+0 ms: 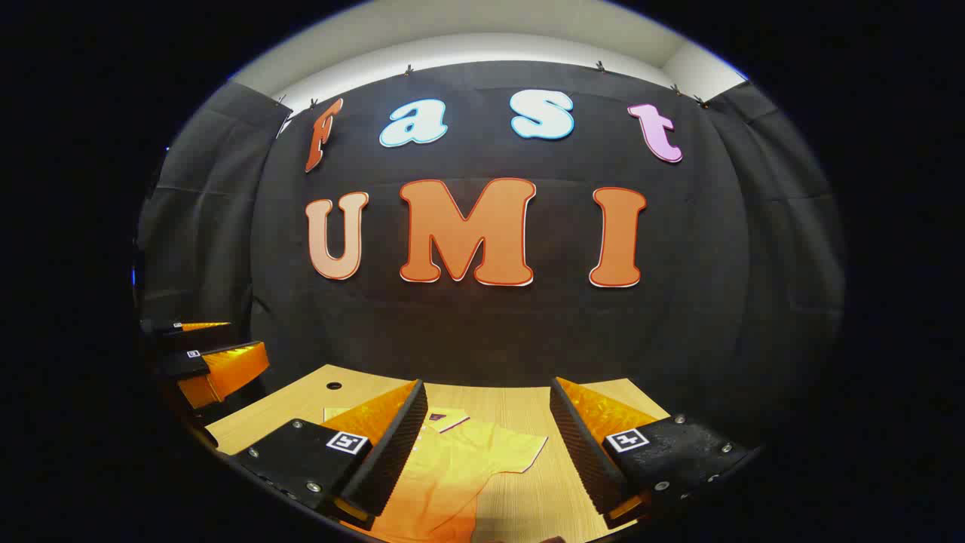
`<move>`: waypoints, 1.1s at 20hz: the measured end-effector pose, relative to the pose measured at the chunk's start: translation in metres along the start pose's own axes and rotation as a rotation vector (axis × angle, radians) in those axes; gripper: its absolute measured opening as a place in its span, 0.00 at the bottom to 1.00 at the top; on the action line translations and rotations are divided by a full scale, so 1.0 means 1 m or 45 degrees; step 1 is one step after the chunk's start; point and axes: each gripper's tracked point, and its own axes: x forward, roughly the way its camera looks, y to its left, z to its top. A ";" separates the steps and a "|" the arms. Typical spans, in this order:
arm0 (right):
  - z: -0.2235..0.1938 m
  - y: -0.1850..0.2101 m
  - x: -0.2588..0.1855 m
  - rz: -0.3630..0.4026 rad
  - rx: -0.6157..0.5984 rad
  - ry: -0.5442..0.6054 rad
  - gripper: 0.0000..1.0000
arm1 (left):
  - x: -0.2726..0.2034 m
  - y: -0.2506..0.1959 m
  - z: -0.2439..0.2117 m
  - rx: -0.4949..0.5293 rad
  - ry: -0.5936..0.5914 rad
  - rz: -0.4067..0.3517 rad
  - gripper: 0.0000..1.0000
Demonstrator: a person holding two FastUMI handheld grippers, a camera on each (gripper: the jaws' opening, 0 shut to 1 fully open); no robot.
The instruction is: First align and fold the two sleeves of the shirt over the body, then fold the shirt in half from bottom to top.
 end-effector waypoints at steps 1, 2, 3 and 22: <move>-0.001 0.000 0.003 0.003 0.000 0.002 0.99 | 0.003 -0.004 -0.003 0.001 0.007 -0.006 0.99; -0.003 -0.002 0.006 0.004 -0.001 0.008 0.99 | 0.005 -0.007 -0.006 0.002 0.011 -0.008 0.99; -0.005 -0.002 0.009 0.006 0.001 0.014 0.99 | 0.008 -0.008 -0.007 0.005 0.018 -0.011 0.99; -0.019 0.021 0.034 0.106 -0.003 0.096 0.99 | -0.002 -0.008 0.001 0.057 -0.032 0.058 0.99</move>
